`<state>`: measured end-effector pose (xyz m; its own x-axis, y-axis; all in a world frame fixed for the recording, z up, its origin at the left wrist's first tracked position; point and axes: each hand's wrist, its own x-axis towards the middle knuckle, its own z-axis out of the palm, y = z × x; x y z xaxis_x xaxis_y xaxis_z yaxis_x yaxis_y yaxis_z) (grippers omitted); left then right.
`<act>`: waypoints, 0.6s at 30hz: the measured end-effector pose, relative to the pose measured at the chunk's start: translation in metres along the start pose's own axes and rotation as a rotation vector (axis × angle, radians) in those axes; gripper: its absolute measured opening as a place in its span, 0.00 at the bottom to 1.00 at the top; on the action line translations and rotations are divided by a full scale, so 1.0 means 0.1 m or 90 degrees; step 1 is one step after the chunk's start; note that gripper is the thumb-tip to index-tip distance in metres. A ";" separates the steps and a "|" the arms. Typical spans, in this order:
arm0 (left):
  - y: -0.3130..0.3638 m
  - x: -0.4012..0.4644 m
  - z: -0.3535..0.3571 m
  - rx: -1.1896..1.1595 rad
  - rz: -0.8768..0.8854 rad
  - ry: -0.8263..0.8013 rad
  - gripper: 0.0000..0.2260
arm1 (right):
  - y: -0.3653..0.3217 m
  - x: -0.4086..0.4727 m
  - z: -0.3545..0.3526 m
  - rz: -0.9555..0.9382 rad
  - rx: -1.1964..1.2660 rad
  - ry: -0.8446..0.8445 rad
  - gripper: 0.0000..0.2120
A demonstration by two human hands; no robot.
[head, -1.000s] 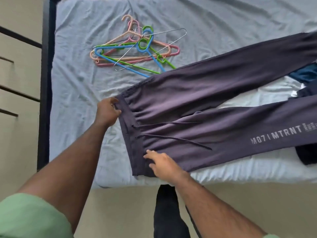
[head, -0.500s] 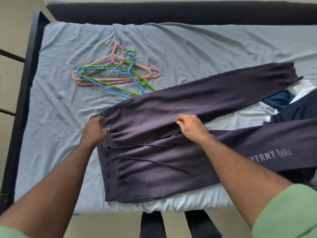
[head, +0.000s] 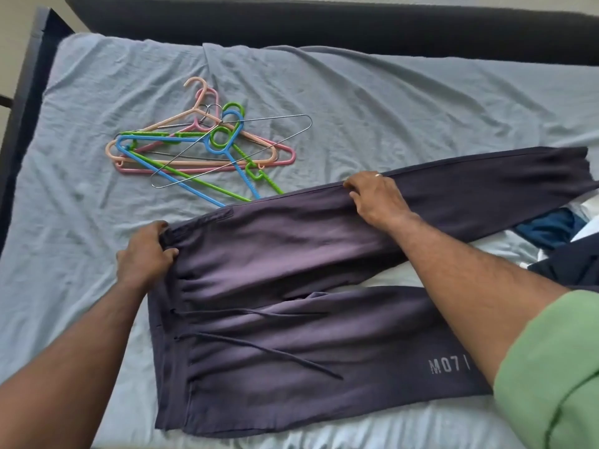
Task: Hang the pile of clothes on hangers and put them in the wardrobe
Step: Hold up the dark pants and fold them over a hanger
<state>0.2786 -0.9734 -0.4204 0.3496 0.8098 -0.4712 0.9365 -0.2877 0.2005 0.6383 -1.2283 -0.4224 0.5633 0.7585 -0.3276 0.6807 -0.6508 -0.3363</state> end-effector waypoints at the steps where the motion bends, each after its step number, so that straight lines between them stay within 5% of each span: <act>1: 0.01 0.03 0.01 0.008 -0.003 0.012 0.25 | 0.05 0.06 0.02 -0.003 -0.017 0.002 0.14; 6: -0.03 0.10 0.00 0.009 -0.028 -0.003 0.25 | 0.26 0.25 0.08 0.034 -0.122 -0.072 0.21; 11: -0.07 0.02 -0.18 0.010 0.031 -0.020 0.10 | 0.32 0.26 -0.04 0.011 -0.169 -0.014 0.06; 18: -0.20 -0.39 -0.33 0.037 0.149 0.027 0.12 | 0.59 -0.27 -0.41 -0.112 -0.045 -0.078 0.03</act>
<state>0.2454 -0.9827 -0.3775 0.5569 0.7384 -0.3804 0.8306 -0.4977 0.2498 0.6823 -1.2863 -0.3975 0.3750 0.8477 -0.3753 0.7968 -0.5016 -0.3368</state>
